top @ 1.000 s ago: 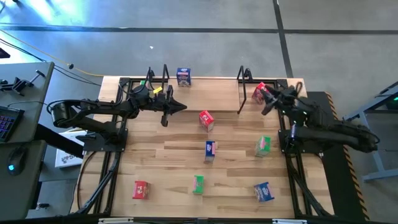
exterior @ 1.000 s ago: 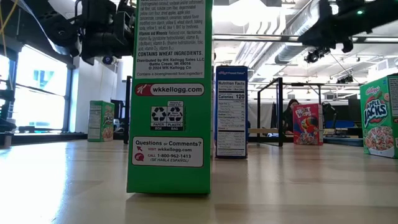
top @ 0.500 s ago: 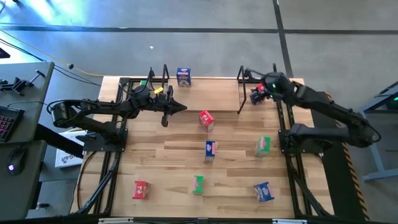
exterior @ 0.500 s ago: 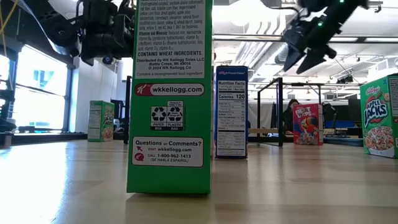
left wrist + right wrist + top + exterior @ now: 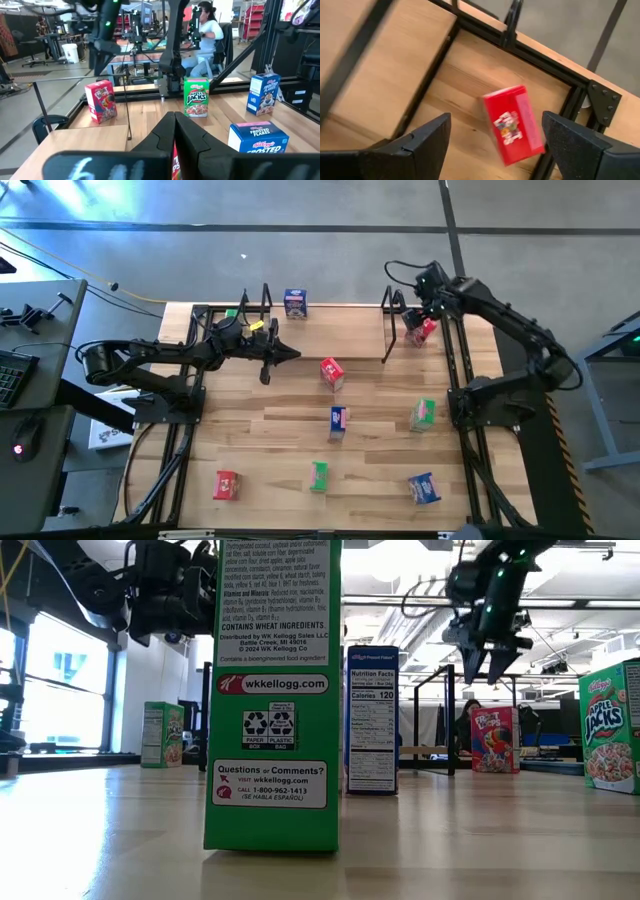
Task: Stack cereal on shelf
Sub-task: Put the top right red cereal box on the shelf
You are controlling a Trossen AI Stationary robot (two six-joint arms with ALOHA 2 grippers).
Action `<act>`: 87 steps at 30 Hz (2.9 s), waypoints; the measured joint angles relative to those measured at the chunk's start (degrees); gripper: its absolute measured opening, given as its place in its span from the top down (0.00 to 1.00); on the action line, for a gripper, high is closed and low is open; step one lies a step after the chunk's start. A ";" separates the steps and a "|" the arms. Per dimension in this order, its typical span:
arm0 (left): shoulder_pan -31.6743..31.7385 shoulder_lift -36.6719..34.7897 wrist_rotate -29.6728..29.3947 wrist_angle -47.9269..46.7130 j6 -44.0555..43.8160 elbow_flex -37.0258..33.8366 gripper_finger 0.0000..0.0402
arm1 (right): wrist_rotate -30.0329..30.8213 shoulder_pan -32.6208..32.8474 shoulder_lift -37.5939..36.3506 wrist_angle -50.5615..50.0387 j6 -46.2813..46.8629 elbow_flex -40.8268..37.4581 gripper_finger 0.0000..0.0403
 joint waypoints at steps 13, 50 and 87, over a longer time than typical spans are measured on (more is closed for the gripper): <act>0.00 0.00 0.00 -1.12 1.49 0.02 0.99 | -3.22 -6.55 10.58 -5.69 -5.03 4.21 0.27; -0.02 0.00 0.04 -1.34 0.18 0.02 0.99 | -7.20 -6.41 12.33 -10.22 -5.54 -0.67 0.27; 4.17 -0.06 3.93 -1.20 -4.66 0.02 0.99 | -6.32 -2.06 7.21 -17.79 8.89 7.48 0.54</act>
